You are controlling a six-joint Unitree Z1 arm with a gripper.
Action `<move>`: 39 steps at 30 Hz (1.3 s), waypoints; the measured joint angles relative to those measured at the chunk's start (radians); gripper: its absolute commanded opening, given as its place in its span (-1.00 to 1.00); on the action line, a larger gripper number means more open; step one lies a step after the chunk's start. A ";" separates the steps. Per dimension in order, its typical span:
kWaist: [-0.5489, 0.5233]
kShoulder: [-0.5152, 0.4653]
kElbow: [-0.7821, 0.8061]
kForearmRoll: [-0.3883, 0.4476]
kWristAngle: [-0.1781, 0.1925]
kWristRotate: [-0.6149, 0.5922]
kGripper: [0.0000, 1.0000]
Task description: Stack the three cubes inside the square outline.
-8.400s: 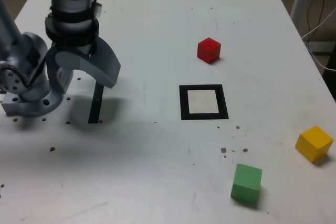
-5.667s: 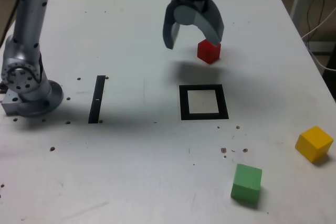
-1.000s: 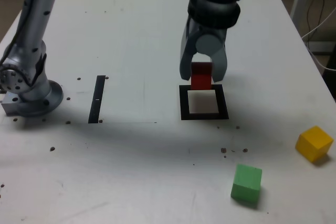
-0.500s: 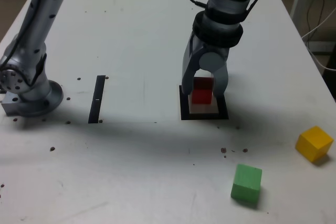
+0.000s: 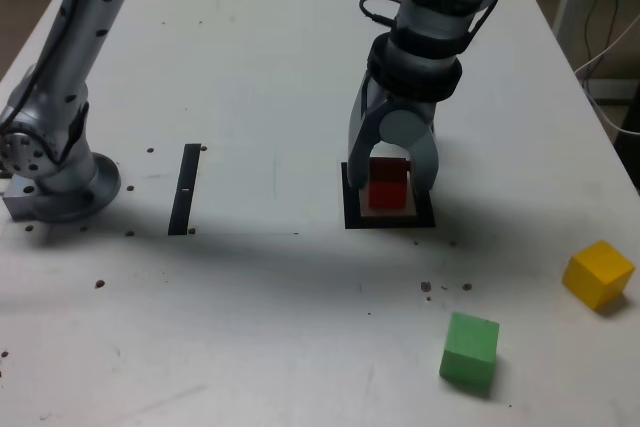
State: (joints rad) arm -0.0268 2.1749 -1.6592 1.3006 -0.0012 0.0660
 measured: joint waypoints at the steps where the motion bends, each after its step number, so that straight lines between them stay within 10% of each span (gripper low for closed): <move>1: 0.000 0.000 0.002 -0.002 -0.001 0.000 0.99; 23: -0.015 -0.161 0.035 0.033 0.101 -0.004 1.00; 39: -0.126 -0.006 -0.307 0.173 0.110 0.059 1.00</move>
State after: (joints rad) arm -0.1532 2.1693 -1.9667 1.4735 0.1086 0.1247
